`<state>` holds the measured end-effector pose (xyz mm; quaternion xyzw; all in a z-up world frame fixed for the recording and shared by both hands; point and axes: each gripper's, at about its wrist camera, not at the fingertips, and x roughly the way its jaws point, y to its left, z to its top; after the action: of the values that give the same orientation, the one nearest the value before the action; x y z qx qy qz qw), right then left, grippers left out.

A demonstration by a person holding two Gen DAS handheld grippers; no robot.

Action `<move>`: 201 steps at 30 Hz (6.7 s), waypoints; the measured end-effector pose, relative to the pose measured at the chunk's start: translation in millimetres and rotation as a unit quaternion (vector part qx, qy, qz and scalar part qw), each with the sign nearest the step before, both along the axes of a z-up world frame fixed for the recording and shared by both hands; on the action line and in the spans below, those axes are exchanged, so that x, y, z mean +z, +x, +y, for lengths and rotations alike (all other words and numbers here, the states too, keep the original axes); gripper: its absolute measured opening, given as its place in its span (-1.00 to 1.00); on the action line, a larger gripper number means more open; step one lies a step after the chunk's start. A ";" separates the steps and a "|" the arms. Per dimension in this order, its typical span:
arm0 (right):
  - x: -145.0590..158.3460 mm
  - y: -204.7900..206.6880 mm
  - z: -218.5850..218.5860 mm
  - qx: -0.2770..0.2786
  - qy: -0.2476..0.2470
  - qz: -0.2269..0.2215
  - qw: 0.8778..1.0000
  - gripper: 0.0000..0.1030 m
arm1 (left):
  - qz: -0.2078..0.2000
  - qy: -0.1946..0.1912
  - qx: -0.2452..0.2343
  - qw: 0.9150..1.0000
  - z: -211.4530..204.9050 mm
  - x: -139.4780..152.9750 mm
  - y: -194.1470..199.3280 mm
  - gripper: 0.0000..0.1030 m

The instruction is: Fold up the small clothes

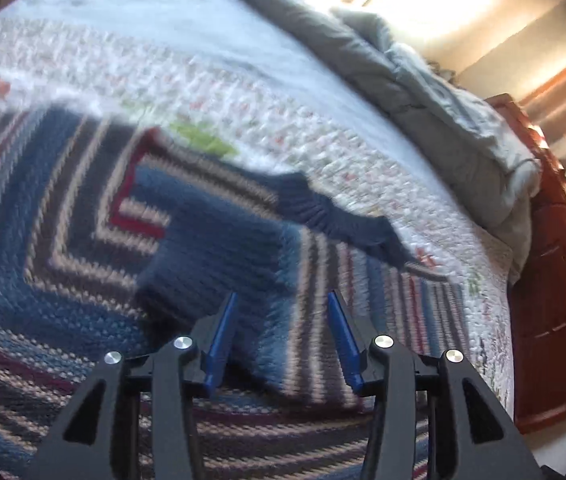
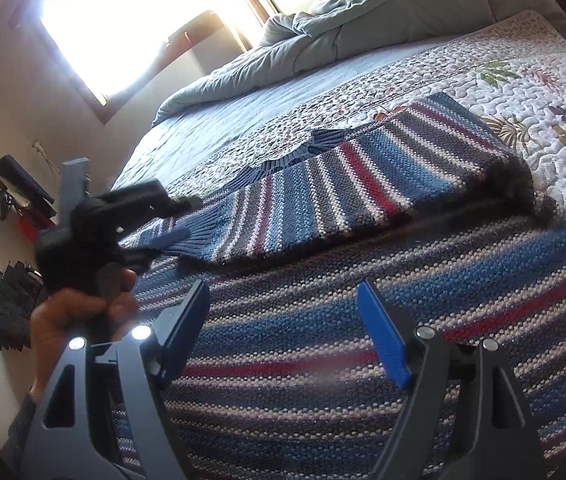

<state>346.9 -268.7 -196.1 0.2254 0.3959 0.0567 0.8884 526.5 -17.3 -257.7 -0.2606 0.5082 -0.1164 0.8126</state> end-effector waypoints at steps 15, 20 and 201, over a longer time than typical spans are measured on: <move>0.2 -1.1 14.6 0.019 -0.019 -0.003 1.000 0.49 | -0.052 -0.018 0.163 0.985 207.7 36.3 -91.8 0.46; -5.1 2.0 22.2 0.025 -0.029 0.004 0.999 0.52 | -0.051 -0.010 0.302 0.952 347.3 36.6 -126.7 0.46; -65.5 128.7 -152.2 -0.085 0.190 0.115 0.971 -0.52 | -0.138 0.031 -0.066 0.988 30.7 9.5 -214.4 0.76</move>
<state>475.6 -420.9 -261.6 0.4281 0.4571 0.0283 0.7791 312.1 13.5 -248.2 -0.1829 0.4105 -0.1889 0.8732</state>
